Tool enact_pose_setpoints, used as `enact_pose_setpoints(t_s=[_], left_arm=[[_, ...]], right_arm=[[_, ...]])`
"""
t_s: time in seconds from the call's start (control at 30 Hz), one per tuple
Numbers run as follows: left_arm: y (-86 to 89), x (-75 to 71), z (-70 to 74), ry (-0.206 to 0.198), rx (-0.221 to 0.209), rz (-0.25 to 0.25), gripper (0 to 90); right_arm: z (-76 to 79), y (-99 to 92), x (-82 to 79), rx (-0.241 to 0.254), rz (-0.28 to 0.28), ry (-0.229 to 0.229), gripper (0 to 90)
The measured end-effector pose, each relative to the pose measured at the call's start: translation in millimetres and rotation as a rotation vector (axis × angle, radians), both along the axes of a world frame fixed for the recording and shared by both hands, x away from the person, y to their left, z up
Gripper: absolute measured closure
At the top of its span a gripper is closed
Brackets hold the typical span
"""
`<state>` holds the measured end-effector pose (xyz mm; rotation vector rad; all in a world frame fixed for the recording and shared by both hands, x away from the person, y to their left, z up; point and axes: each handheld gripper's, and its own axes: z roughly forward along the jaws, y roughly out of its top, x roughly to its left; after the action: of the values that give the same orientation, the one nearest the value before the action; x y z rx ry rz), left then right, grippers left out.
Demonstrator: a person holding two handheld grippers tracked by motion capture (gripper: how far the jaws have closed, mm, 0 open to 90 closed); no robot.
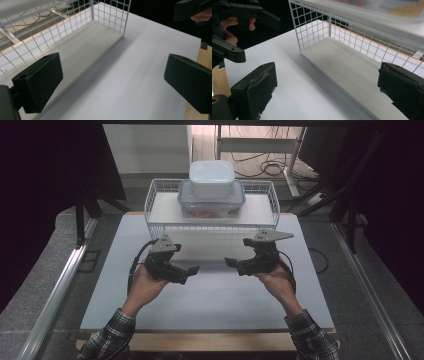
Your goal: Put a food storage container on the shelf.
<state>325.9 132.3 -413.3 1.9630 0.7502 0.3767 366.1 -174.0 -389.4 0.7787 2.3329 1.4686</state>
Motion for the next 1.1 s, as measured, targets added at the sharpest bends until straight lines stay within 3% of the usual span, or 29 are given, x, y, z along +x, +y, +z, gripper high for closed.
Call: enact_pose_setpoints(t_s=[0.17, 0.27, 0.43, 0.8, 1.1], left_arm=[[-1.6, -4.4, -16.2, 0.013, 0.005, 0.004, 2.3], [-2.3, -8.8, -20.0, 0.005, 0.028, 0.016, 2.3], [-0.2, -18.3, -26.7, 0.013, 0.025, 0.013, 2.3], [11.1, -38.0, -49.0, 0.026, 0.034, 0.050, 2.5], [26.7, -52.1, -65.1, 0.034, 0.014, 0.086, 2.5]], right_arm=[[-12.6, -5.3, -5.6, -0.008, 0.000, 0.020, 2.2], [-16.2, -9.1, -9.2, -0.019, -0.025, 0.009, 0.4], [-26.9, -16.1, -15.7, -0.028, -0.035, 0.023, 0.0], [-47.3, -27.9, -27.3, -0.050, -0.069, 0.044, 0.0], [-59.3, -38.2, -37.8, -0.050, -0.078, 0.052, 0.0]])
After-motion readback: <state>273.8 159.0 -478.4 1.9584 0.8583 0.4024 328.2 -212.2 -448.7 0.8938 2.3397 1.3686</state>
